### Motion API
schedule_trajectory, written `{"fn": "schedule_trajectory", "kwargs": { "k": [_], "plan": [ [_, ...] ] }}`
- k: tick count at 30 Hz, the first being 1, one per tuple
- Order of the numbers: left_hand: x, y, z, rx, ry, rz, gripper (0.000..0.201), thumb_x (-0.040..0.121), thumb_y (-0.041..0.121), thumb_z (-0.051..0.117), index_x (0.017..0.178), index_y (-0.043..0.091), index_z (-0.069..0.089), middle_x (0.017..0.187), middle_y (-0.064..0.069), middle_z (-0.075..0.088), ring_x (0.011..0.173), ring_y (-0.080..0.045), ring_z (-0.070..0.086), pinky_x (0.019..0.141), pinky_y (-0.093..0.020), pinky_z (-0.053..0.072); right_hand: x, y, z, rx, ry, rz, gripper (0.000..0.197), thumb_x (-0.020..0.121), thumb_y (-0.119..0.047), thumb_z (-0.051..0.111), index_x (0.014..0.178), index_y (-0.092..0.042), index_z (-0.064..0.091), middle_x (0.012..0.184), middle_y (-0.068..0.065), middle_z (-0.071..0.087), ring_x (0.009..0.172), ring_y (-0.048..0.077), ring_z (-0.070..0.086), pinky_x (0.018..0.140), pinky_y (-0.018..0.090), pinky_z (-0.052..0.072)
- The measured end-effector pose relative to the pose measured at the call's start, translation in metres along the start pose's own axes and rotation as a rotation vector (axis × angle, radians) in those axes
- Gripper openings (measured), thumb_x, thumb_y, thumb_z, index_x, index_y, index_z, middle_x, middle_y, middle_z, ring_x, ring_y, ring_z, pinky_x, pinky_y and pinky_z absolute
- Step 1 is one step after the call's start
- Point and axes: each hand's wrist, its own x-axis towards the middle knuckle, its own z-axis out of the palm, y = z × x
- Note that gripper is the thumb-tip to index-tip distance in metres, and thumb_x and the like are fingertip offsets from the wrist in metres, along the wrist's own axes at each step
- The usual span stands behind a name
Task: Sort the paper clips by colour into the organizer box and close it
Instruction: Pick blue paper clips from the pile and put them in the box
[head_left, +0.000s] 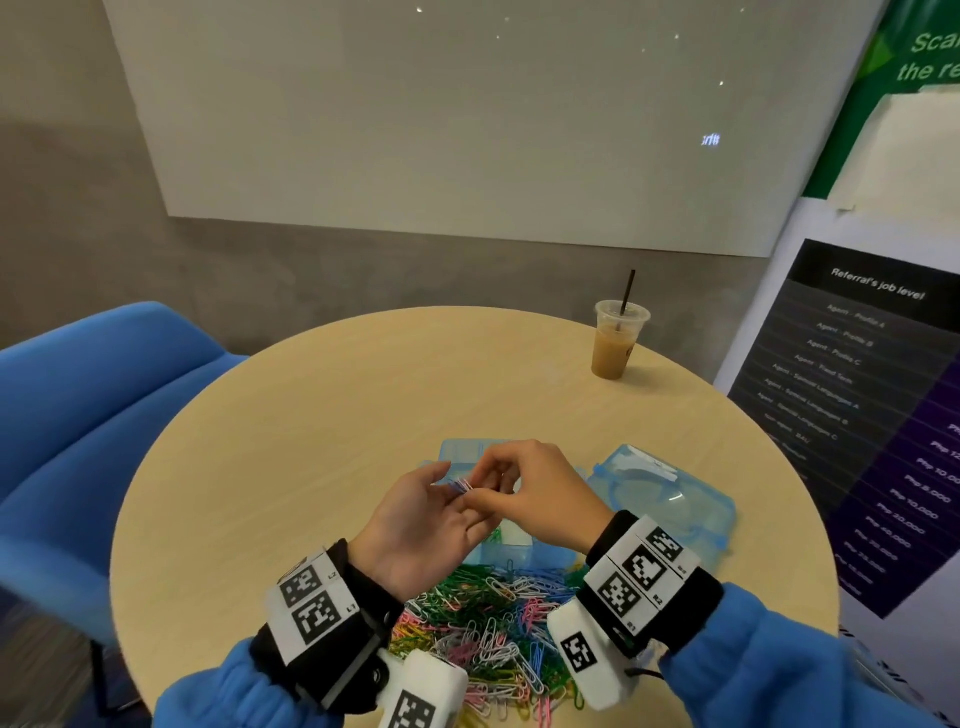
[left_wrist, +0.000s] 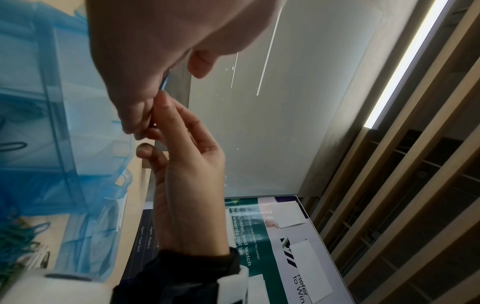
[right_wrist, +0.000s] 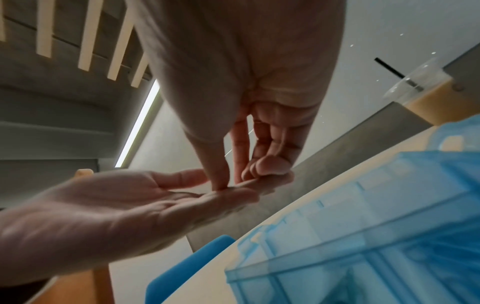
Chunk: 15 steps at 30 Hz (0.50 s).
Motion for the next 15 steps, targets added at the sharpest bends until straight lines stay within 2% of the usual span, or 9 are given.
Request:
{"fn": "schedule_trajectory", "kwargs": {
  "k": [3,6,8,10,12,15],
  "plan": [
    [0.003,-0.001,-0.005,0.028,0.012,0.005,0.042,0.106,0.018,0.027,0.132,-0.012,0.042,0.135,-0.025,0.054,0.128,-0.031,0.052,0.105,-0.045,0.044,0.002,-0.002,0.003,-0.025,-0.038,0.005,0.013,0.088,-0.027,0.069,0.087,-0.014,0.069,0.078,-0.001,0.065,0.068,0.008,0.055,0.064,0.020,0.048],
    [0.005,-0.003,-0.009,0.068,0.040,0.002,0.040,0.107,0.016,0.027,0.121,-0.011,0.052,0.126,-0.023,0.062,0.124,-0.029,0.056,0.095,-0.042,0.050,0.004,-0.003,0.002,-0.062,-0.054,0.007,0.015,0.091,-0.026,0.066,0.087,-0.013,0.069,0.074,-0.006,0.062,0.066,0.002,0.054,0.060,0.012,0.043],
    [0.007,-0.002,-0.012,0.100,0.094,0.029,0.036,0.106,0.016,0.029,0.115,-0.008,0.054,0.117,-0.021,0.066,0.116,-0.027,0.060,0.090,-0.039,0.053,0.006,-0.003,0.000,-0.080,-0.020,0.020,0.012,0.091,-0.023,0.066,0.085,-0.013,0.070,0.070,-0.007,0.061,0.063,0.001,0.054,0.057,0.010,0.041],
    [0.009,0.000,-0.016,0.109,0.141,0.064,0.038,0.107,0.017,0.029,0.124,-0.009,0.049,0.121,-0.021,0.064,0.112,-0.028,0.061,0.087,-0.039,0.055,0.011,-0.001,-0.003,-0.085,0.061,0.058,0.010,0.090,-0.019,0.067,0.084,-0.012,0.071,0.069,-0.006,0.062,0.062,0.002,0.054,0.056,0.009,0.040],
    [0.008,0.002,-0.017,0.103,0.154,0.084,0.039,0.107,0.017,0.028,0.131,-0.009,0.044,0.130,-0.023,0.059,0.118,-0.031,0.058,0.089,-0.041,0.049,0.019,0.002,-0.007,-0.065,0.164,0.107,0.009,0.089,-0.017,0.068,0.085,-0.011,0.072,0.072,-0.002,0.065,0.064,0.005,0.056,0.059,0.010,0.040],
    [0.004,0.002,-0.014,0.111,0.148,0.084,0.038,0.107,0.017,0.028,0.130,-0.008,0.044,0.131,-0.023,0.058,0.123,-0.033,0.055,0.101,-0.041,0.045,0.028,0.008,-0.012,-0.082,0.228,0.171,0.014,0.088,-0.022,0.070,0.093,-0.009,0.073,0.083,0.002,0.069,0.072,0.008,0.059,0.067,0.013,0.044]
  ]
}}
